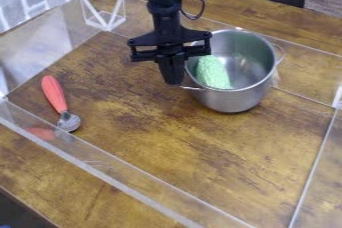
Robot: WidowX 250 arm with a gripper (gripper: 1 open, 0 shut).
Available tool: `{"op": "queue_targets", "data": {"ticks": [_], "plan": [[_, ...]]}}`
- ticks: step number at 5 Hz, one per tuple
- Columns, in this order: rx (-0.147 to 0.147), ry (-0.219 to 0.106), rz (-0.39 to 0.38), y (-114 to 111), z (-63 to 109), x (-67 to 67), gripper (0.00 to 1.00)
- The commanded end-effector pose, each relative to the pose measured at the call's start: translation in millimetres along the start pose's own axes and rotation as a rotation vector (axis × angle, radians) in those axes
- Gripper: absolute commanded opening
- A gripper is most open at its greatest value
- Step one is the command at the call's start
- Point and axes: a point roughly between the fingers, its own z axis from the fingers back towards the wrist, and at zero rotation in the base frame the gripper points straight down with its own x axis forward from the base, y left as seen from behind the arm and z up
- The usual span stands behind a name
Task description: Remove the green object from the silver pot and put it on the table
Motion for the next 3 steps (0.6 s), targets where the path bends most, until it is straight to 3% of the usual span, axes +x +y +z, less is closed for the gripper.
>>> {"op": "queue_targets", "data": {"ticks": [1, 3], "plan": [[-0.018, -0.049, -0.014, -10.8, 15.5, 8.7, 0.0], [0.002, -0.05, 0.007, -7.0, 9.8, 15.9, 0.0]]}}
